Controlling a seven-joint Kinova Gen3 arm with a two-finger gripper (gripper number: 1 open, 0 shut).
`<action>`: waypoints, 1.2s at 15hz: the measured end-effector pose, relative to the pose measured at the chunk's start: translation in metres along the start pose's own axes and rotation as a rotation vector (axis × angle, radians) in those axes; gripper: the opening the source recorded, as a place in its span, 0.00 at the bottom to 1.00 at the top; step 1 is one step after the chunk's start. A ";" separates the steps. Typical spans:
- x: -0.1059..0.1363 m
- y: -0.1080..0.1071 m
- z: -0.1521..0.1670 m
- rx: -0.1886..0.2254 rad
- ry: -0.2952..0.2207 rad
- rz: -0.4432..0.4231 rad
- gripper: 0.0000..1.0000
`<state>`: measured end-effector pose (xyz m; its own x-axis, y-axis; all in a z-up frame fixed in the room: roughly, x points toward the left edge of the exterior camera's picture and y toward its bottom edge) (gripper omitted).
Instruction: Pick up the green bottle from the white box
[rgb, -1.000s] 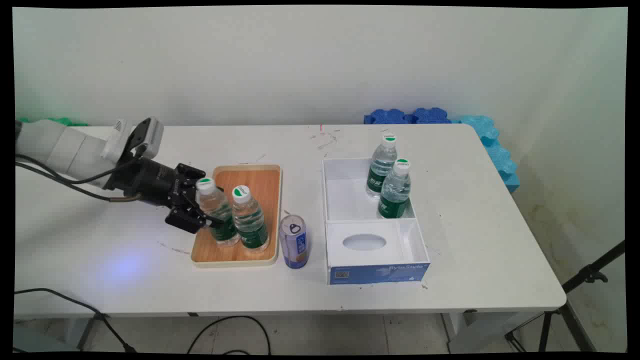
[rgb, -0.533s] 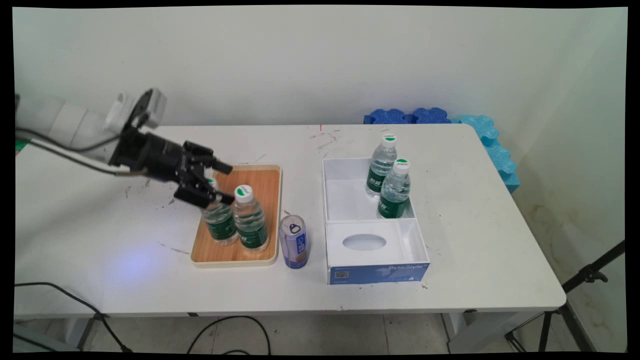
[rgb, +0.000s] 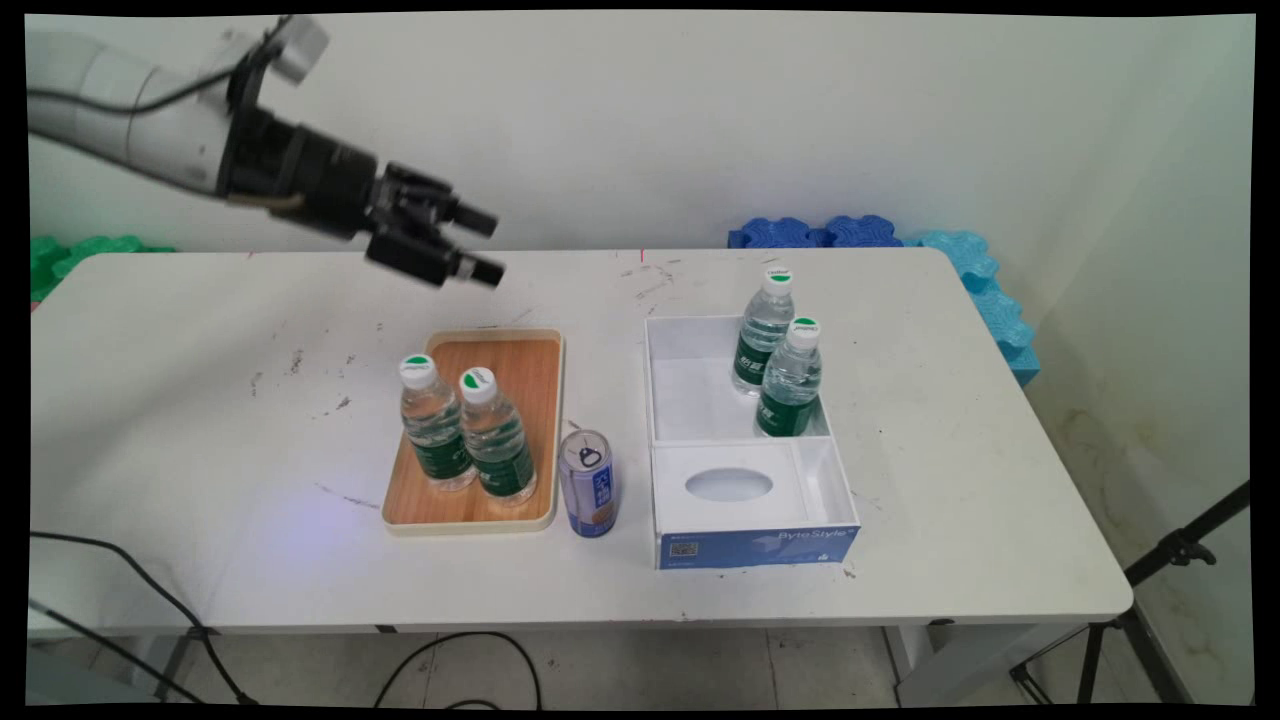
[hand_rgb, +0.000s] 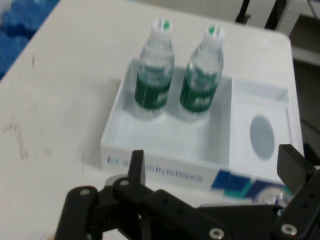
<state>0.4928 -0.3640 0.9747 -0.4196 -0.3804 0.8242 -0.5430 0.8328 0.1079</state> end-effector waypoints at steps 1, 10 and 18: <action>0.010 -0.001 0.005 -0.004 0.016 0.003 1.00; 0.060 0.019 0.135 -0.081 0.037 0.100 1.00; 0.051 0.028 0.245 -0.064 -0.032 0.163 1.00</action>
<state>0.2778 -0.4584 0.8838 -0.5223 -0.2498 0.8153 -0.4188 0.9080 0.0099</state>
